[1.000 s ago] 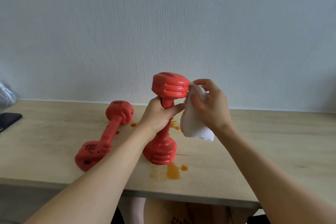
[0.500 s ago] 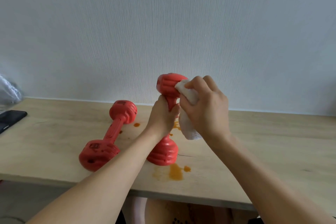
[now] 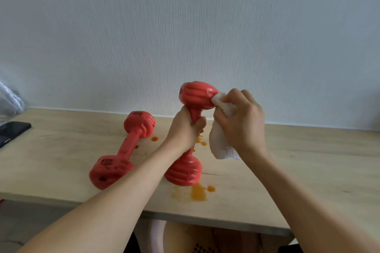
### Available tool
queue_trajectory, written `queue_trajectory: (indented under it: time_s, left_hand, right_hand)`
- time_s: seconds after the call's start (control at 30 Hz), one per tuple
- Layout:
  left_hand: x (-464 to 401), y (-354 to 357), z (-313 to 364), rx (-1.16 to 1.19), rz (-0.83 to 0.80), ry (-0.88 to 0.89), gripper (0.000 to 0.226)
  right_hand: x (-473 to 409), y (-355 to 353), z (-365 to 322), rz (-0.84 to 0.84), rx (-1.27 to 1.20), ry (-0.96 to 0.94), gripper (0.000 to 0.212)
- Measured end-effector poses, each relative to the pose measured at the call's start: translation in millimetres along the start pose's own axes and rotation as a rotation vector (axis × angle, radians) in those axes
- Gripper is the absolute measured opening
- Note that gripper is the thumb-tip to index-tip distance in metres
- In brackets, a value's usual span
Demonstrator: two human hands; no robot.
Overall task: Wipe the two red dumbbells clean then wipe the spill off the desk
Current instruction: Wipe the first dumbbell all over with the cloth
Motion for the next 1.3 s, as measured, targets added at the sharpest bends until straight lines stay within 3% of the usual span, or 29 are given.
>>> queue_trajectory:
  time_s: [0.1, 0.33, 0.57, 0.77, 0.93, 1.3]
  left_hand:
    - [0, -2, 0, 0.034, -0.006, 0.007, 0.009]
    - [-2, 1, 3, -0.067, 0.028, 0.035, 0.01]
    - [0, 2, 1, -0.008, 0.009, 0.005, 0.01]
    - [-2, 2, 4, -0.074, 0.041, 0.03, 0.011]
    - [-1, 1, 1, -0.02, 0.021, -0.012, 0.009]
    - [1, 6, 9, -0.129, 0.074, 0.041, 0.011]
  right_hand:
    - [-1, 1, 8, -0.014, -0.026, 0.098, 0.011]
    - [-4, -5, -18, 0.03, 0.006, -0.104, 0.014]
    - [-8, 0, 9, -0.066, -0.036, 0.1, 0.01]
    - [-8, -6, -18, 0.041, 0.031, -0.088, 0.01]
    - [-11, -3, 7, -0.117, 0.044, 0.117, 0.011]
    - [-13, -24, -23, -0.28, 0.21, -0.083, 0.025]
Point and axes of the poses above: each hand's wrist, its own x-axis away from the middle knuckle, its own y-axis out of the palm, z = x × y, the point moved 2 cm from there along -x, towards the middle knuckle, and after that the axes turned 5 degrees about x, right-handed, at the moved point
